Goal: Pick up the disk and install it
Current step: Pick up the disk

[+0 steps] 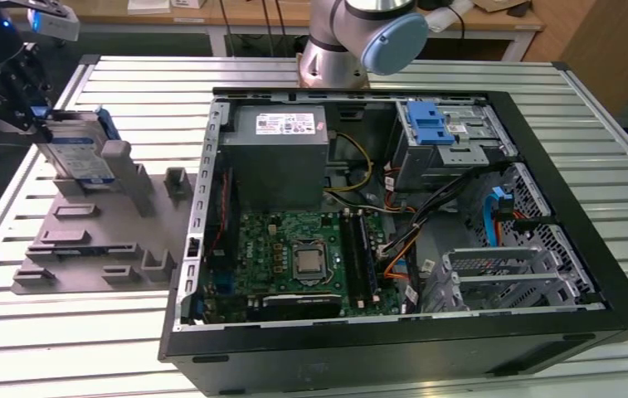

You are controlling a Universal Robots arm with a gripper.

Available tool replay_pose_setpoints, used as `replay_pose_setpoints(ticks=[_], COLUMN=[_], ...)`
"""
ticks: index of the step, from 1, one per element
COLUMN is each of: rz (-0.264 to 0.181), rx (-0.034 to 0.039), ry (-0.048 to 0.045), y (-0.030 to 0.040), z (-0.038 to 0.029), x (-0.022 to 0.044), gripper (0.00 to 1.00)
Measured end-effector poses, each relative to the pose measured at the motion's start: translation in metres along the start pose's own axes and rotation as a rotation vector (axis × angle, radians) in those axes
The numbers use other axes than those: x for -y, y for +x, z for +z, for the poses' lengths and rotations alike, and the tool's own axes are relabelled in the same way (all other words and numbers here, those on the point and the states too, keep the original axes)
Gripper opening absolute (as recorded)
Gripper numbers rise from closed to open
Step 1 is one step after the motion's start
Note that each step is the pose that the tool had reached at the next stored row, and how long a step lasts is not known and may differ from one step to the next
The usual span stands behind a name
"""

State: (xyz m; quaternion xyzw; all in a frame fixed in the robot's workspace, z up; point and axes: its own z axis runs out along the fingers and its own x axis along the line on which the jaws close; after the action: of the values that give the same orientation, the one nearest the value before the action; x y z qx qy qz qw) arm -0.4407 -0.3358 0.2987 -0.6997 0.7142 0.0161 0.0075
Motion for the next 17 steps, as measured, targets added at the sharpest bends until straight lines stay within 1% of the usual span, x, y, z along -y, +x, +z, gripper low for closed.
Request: replay_pose_setpoints(ticks=[5, 13, 17], rz=[0.0, 0.0, 0.0], rx=[0.0, 0.0, -0.0001], ry=[0.0, 0.0, -0.0002], y=[-0.0002, -0.0003, -0.0004], z=[-0.0066, -0.0083, -0.0103], x=[-0.0001, -0.0001, -0.0001], gripper=[0.37, 0.37, 0.37])
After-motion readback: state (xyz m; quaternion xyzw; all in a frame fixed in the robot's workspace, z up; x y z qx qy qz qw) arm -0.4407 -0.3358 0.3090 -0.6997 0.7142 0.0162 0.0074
